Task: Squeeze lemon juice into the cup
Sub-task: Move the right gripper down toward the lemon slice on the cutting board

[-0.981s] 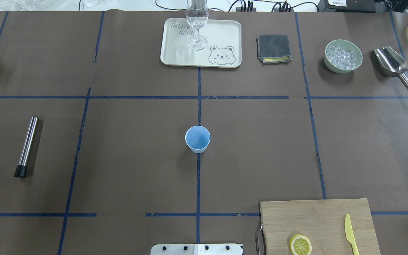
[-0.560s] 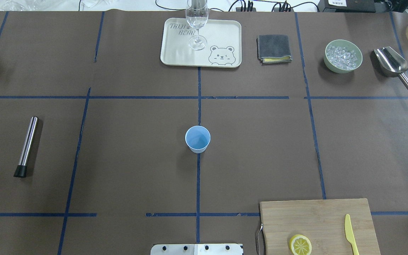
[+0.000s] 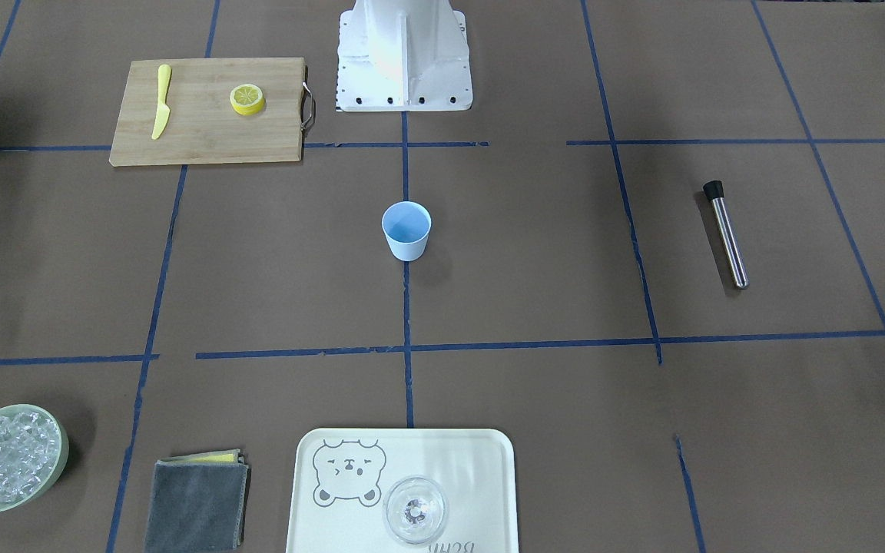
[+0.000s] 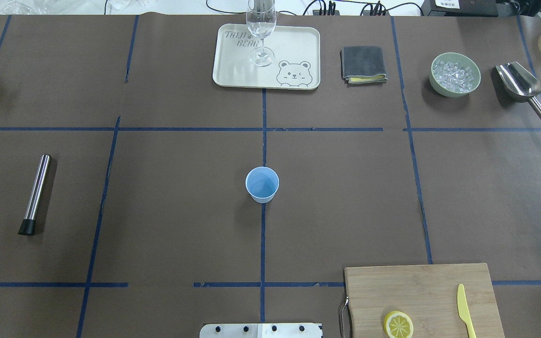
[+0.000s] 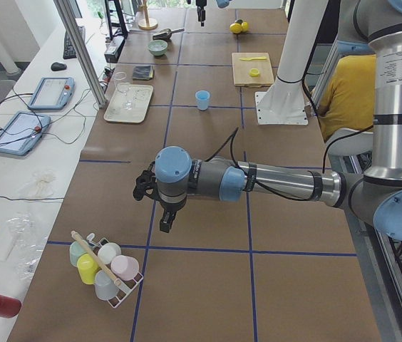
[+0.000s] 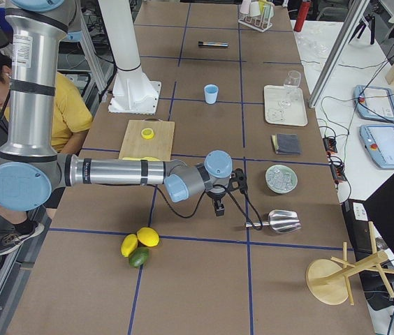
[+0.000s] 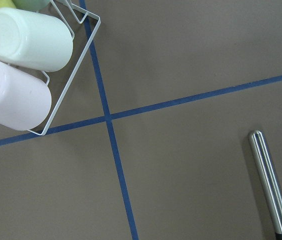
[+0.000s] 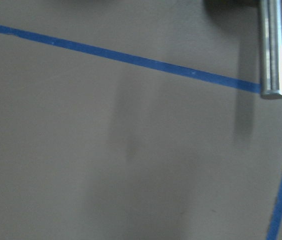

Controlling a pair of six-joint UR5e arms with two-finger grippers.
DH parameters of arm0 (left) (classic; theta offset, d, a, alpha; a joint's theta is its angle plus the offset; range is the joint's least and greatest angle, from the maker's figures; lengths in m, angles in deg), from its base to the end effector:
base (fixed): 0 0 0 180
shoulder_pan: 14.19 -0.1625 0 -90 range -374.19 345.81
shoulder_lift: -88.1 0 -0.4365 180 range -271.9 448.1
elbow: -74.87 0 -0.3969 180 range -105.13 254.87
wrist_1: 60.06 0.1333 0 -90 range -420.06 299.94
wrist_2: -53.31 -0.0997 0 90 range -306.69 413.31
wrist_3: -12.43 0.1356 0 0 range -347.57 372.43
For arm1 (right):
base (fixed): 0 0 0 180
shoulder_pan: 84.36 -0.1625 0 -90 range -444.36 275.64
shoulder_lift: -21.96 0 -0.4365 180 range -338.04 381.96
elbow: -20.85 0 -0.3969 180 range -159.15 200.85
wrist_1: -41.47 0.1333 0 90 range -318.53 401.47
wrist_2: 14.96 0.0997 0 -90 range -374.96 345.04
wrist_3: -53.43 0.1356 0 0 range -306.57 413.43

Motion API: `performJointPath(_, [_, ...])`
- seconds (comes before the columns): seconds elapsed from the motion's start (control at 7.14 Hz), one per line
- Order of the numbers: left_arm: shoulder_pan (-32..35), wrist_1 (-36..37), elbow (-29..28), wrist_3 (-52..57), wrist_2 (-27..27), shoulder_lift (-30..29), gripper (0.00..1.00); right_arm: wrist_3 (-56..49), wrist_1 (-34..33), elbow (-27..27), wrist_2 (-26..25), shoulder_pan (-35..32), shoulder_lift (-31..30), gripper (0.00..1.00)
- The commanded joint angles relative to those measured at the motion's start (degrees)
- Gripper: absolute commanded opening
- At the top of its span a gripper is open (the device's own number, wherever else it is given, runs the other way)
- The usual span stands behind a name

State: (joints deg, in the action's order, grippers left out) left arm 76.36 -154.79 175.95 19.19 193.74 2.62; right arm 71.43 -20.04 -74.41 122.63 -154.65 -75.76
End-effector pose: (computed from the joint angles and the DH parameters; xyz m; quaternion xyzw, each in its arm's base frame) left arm -0.0333 -0.4743 0.6175 0.1158 0.4174 0.0906 0.8967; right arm -0.1265 -0.4514 0.6505 0.0680 -0.4386 -0.1042 0.8900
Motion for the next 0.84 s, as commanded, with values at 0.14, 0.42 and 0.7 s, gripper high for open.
performJointPath(0.14, [-0.11,-1.16,-0.1,-0.17,-0.07,0.14,1.0,25.06,10.71,-11.9,-5.71,17.57,-4.91,1.0])
performJointPath(0.42, [-0.9,-1.24,-0.19,0.0,-0.07,0.14,1.0,43.85,10.54,-22.73,-14.15,35.3,-5.9,1.0])
performJointPath(0.7, [-1.25,-1.25,-0.19,0.0,-0.07,0.14,1.0,54.37,6.01,-30.3,-26.44,50.79,-5.81,1.0])
